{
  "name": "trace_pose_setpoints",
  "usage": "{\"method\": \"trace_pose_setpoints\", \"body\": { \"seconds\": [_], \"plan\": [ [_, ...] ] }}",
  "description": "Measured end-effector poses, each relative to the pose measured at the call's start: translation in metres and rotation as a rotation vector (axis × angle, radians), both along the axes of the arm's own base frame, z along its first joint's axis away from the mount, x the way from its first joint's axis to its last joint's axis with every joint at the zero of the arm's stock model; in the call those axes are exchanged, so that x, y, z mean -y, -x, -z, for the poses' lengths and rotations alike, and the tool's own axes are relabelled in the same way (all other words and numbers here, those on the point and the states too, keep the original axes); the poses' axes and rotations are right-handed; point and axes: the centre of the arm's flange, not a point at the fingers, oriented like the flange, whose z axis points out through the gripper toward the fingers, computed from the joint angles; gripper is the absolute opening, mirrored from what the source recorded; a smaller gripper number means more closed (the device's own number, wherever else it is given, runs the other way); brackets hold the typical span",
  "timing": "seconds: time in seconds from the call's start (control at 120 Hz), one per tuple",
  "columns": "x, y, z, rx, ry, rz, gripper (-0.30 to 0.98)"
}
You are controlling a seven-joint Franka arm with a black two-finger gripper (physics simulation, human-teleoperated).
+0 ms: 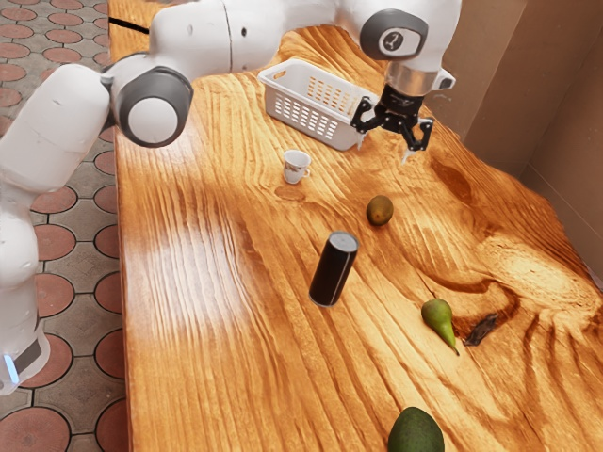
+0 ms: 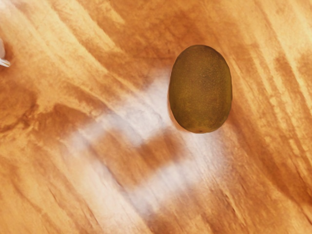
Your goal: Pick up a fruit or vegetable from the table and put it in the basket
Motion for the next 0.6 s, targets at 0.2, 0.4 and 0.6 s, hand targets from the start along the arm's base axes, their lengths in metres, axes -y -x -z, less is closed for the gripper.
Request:
{"method": "trace_pose_setpoints", "body": {
  "seconds": [0.2,0.4,0.6],
  "plan": [
    [-0.046,-0.02,0.043,0.017,0.002,-0.16,0.69],
    [-0.063,-0.034,0.085,0.008,0.04,-0.245,0.69],
    [-0.054,-0.047,0.091,0.071,0.068,-0.271,0.69]
  ]
}}
